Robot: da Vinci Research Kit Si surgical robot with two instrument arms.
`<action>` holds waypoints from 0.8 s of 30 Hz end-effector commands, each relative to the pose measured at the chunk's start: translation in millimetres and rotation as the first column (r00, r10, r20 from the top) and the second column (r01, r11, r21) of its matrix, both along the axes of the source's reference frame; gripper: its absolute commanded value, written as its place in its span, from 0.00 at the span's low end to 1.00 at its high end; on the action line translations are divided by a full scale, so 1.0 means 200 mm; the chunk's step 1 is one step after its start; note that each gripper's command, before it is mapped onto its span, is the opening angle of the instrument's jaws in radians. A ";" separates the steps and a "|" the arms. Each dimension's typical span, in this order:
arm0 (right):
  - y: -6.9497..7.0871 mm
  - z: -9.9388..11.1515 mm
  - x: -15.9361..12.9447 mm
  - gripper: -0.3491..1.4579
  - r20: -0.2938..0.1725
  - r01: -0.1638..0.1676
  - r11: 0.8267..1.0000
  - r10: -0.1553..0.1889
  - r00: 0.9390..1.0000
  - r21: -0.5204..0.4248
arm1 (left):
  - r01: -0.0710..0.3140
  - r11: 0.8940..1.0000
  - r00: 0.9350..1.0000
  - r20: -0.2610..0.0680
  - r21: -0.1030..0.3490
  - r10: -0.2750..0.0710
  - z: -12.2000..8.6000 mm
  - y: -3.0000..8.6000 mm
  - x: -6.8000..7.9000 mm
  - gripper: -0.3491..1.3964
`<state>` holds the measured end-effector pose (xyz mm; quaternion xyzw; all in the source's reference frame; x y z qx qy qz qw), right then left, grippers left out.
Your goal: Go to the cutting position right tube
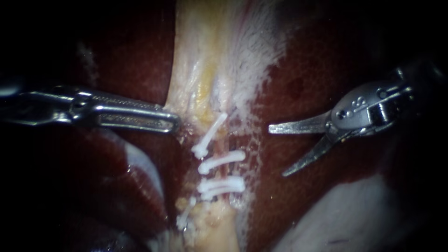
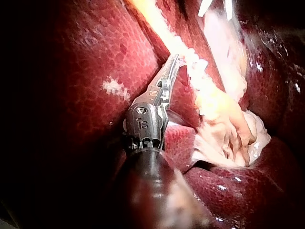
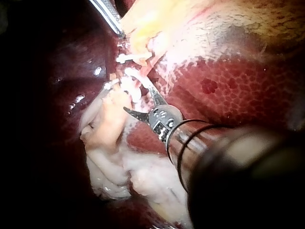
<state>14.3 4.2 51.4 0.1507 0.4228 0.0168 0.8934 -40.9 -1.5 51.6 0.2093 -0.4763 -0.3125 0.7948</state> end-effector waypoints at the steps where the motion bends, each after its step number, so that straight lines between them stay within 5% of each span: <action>1: 0.000 0.000 0.000 0.99 -0.001 0.001 1.000 -0.001 1.000 -0.007 | 0.001 1.000 1.000 0.000 -0.001 -0.001 -0.001 0.000 0.000 0.00; 9: -0.008 0.007 0.004 0.98 0.020 -0.004 0.989 0.001 1.000 0.150 | -0.006 1.000 1.000 0.007 0.010 0.006 -0.007 0.005 0.003 0.00; 14: -0.019 0.017 0.007 0.96 0.025 0.012 0.975 -0.018 1.000 0.222 | 0.016 1.000 1.000 0.004 0.021 -0.016 -0.022 0.012 0.008 0.00; 24: -0.035 0.030 0.016 0.89 0.046 0.044 0.934 -0.065 0.997 0.355 | 0.039 0.999 0.998 0.048 -0.012 -0.038 -0.054 0.016 0.012 0.00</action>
